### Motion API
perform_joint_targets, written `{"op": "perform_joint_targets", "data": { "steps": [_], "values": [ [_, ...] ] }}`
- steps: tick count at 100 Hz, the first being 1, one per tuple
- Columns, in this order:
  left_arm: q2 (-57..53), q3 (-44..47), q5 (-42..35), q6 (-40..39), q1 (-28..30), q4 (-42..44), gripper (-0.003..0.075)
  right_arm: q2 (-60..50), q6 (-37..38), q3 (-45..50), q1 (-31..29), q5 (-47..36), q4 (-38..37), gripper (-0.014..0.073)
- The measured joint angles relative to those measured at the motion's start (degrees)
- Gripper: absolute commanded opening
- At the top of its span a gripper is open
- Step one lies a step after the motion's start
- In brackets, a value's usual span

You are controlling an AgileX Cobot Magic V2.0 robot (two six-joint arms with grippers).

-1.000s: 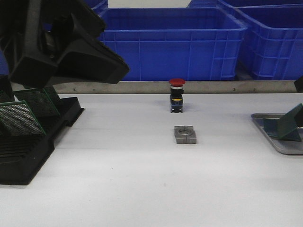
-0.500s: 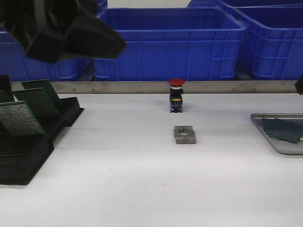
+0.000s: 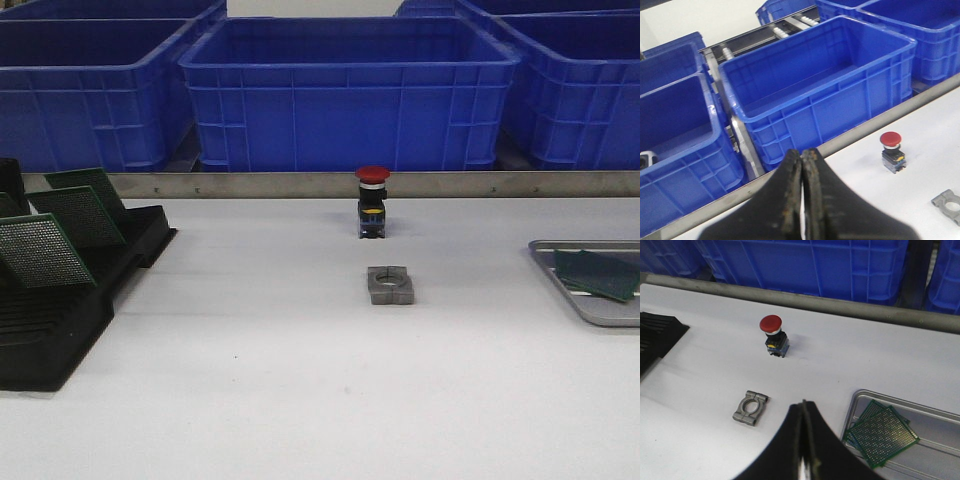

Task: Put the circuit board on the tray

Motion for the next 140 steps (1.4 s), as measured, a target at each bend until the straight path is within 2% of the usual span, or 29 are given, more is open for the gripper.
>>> {"op": "perform_joint_targets", "data": {
  "steps": [14, 31, 40, 55, 70, 92, 116, 140],
  "values": [
    [-3.16, 0.0, 11.17, 0.65, 9.73, -0.39, -0.002, -8.1, 0.0, 3.59, 0.0, -1.03, 0.0, -0.0062],
    [-4.92, 0.0, 28.76, -0.47, 25.82, 0.47, -0.002, -16.61, -1.55, 8.19, 0.12, -2.7, 0.0, -0.0062],
    [-5.91, 0.3, 31.4, -4.35, 31.14, 1.17, -0.002, -20.77, -2.04, 10.6, 0.12, -2.92, 0.0, -0.0062],
    [-8.94, 2.23, 31.65, -6.48, 32.63, 4.34, -0.002, -26.09, -2.43, 15.84, 1.39, -5.16, 0.24, -0.0062],
    [-13.07, 6.68, 31.78, -7.76, 32.63, 3.3, -0.002, -32.1, -2.67, 20.65, 4.18, -8.1, 0.45, -0.0062],
    [-23.29, 15.59, 26.0, -8.0, 32.63, 0.4, -0.002, -44.83, -2.9, 24.64, 4.9, -8.53, 0.5, -0.0062],
    [-35.73, 23.64, 25.17, -8.03, 32.63, -0.98, -0.002, -56.03, -2.9, 26.33, 4.9, -4.53, 0.59, -0.0062],
    [-45.77, 28.34, 25.25, -8.03, 32.68, -1.1, -0.002, -58.66, -2.9, 26.68, 4.9, -1.84, 0.48, -0.0062]
  ]
}}
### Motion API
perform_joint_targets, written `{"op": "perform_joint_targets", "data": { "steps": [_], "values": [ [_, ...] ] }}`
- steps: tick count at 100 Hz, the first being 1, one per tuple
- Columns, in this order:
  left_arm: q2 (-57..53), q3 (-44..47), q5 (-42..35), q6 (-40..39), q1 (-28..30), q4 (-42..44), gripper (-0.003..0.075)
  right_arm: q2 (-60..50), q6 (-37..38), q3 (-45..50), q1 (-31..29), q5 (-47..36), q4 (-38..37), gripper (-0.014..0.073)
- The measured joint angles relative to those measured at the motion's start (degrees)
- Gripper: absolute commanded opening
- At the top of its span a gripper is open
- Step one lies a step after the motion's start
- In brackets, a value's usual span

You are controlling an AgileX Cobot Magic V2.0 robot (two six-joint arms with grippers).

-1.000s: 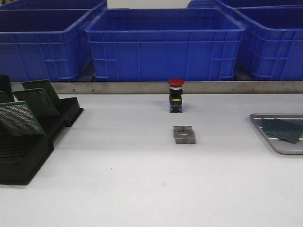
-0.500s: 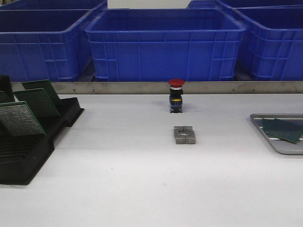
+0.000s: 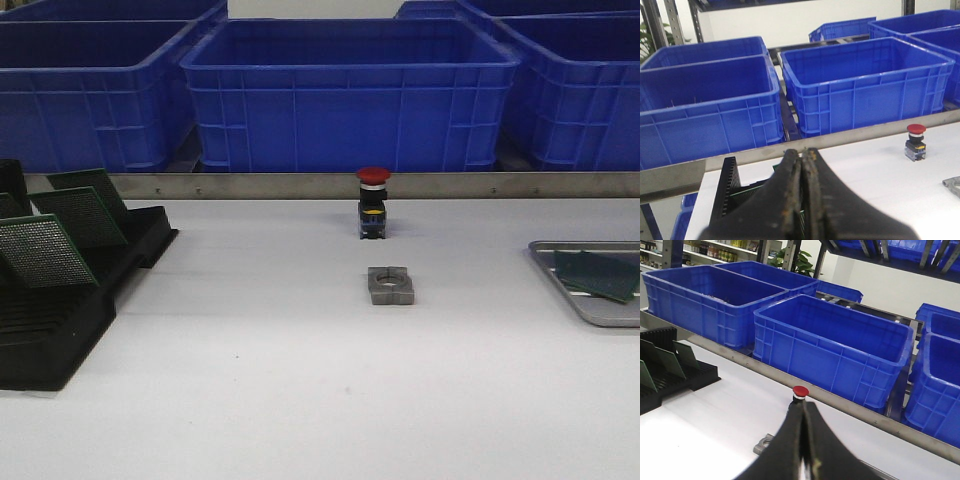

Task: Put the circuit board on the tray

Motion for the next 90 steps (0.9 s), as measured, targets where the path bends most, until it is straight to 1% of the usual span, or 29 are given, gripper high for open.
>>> {"op": "perform_joint_targets", "data": {
  "steps": [14, 81, 90],
  "values": [
    [-1.49, 0.09, 0.0, -0.09, 0.0, -0.22, -0.002, 0.0, 0.0, 0.0, 0.0, 0.94, 0.0, -0.0062],
    [-1.47, 0.09, 0.0, -0.09, 0.0, -0.33, -0.002, 0.0, 0.0, 0.0, 0.0, 1.28, -0.09, -0.0062],
    [-1.47, 0.09, -0.99, -1.03, 0.13, 2.94, -0.002, 0.0, 0.0, 0.0, 0.0, 1.28, -0.09, -0.0062]
  ]
}}
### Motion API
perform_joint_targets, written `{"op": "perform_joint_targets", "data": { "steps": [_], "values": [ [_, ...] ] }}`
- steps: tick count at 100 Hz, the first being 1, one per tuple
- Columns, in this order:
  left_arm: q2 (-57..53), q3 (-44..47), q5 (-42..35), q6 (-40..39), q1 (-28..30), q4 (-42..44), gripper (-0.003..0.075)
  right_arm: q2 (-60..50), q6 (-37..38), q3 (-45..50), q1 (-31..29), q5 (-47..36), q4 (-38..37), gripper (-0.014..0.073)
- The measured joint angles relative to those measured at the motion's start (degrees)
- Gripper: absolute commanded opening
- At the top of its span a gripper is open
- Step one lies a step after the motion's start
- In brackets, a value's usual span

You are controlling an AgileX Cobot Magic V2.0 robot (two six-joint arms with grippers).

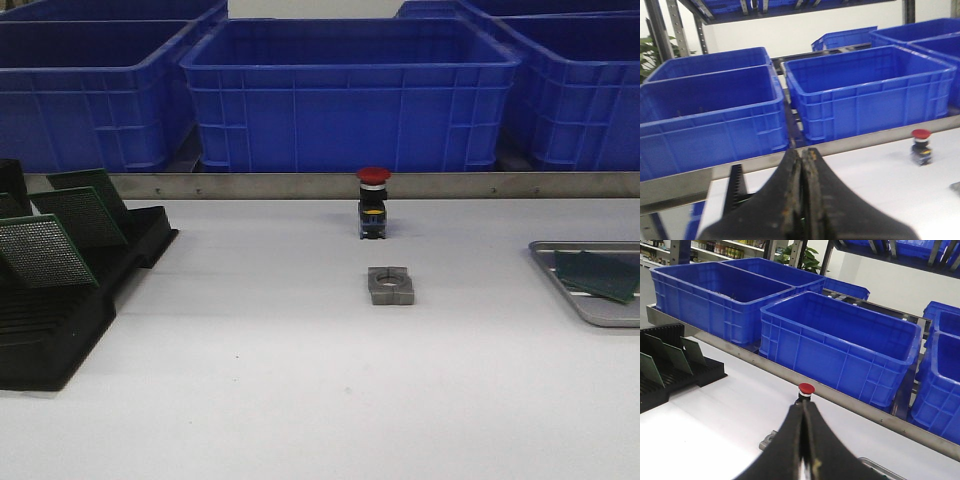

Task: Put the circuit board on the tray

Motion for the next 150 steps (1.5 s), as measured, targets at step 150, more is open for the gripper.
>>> {"op": "perform_joint_targets", "data": {
  "steps": [150],
  "values": [
    [-8.56, 13.03, -5.1, -72.36, 0.14, 63.93, -0.002, 0.0, 0.0, 0.0, 0.0, 0.12, -0.12, -0.0062]
  ]
}}
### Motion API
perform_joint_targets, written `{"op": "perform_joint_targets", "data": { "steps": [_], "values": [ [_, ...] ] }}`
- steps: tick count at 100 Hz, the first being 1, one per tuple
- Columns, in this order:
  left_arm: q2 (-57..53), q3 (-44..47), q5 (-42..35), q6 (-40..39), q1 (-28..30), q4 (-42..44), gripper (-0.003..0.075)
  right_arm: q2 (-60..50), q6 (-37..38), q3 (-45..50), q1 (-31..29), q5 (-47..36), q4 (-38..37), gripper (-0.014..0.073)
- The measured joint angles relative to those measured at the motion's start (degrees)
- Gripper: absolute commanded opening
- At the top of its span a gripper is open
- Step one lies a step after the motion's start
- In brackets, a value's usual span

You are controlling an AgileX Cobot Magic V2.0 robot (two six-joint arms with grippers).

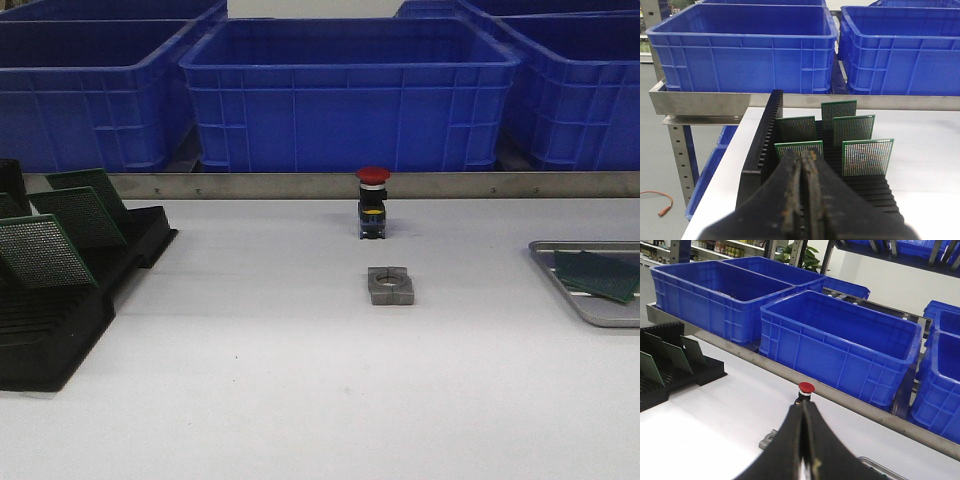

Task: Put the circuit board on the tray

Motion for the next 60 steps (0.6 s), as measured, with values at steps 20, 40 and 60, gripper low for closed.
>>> {"op": "perform_joint_targets", "data": {
  "steps": [20, 40, 60],
  "values": [
    [0.0, 0.0, 0.0, 0.0, 0.0, 0.0, -0.002, 0.0, 0.0, 0.0, 0.0, 0.0, 0.0, -0.0062],
    [0.0, 0.0, 0.0, 0.0, 0.0, 0.0, -0.002, 0.0, 0.0, 0.0, 0.0, 0.0, 0.0, -0.0062],
    [0.0, 0.0, 0.0, 0.0, 0.0, 0.0, -0.002, 0.0, 0.0, 0.0, 0.0, -7.05, 0.0, -0.0062]
  ]
}}
